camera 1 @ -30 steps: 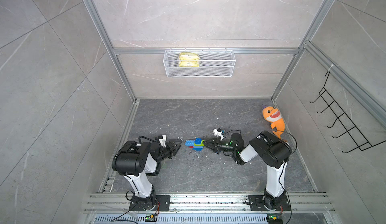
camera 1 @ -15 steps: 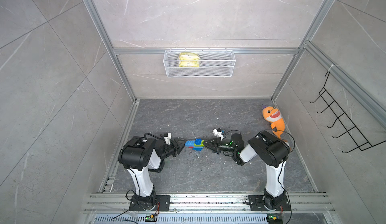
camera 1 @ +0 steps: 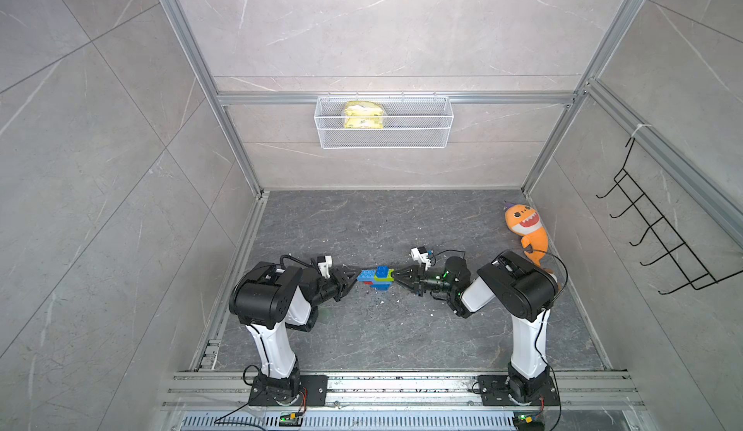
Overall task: Assemble a heart with lego
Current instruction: Adjust the lego brick at the center of the board.
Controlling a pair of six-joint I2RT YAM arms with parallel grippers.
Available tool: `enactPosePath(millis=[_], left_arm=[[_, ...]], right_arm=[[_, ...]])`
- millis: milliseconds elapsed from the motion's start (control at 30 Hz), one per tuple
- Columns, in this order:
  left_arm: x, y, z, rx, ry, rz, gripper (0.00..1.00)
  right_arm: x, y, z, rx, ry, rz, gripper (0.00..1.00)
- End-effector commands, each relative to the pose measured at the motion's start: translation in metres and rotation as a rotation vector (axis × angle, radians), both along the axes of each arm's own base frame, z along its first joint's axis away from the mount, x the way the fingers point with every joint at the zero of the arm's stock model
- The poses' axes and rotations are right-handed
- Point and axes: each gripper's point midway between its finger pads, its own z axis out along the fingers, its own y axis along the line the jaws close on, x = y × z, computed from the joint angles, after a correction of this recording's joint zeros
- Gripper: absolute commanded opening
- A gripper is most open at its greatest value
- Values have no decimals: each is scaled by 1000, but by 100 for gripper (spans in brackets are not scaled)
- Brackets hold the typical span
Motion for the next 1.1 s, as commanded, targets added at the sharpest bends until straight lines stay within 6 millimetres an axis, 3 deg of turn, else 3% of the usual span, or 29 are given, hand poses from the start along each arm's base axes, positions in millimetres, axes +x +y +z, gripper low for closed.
enactPosePath(millis=[0,100,267,533,733,1067], left_arm=[[6,-3,16,-15,-75,-4,28],[7,-2,16,-16,-73,1,25],[10,-3,18,-22,-77,2,22],[7,-5,18,-25,-71,-11,31],[4,-5,15,-21,-62,-13,38],[7,-16,16,-34,-62,-45,38]], right_arm=[[-4,-3,-15,-27,30,0,23],[-3,-4,-13,-24,25,-4,31],[-2,-3,-12,-22,29,-6,32],[-3,-5,-29,-47,63,-19,24],[-3,-11,-36,-60,79,-35,23],[0,-22,-48,-81,107,-69,23]])
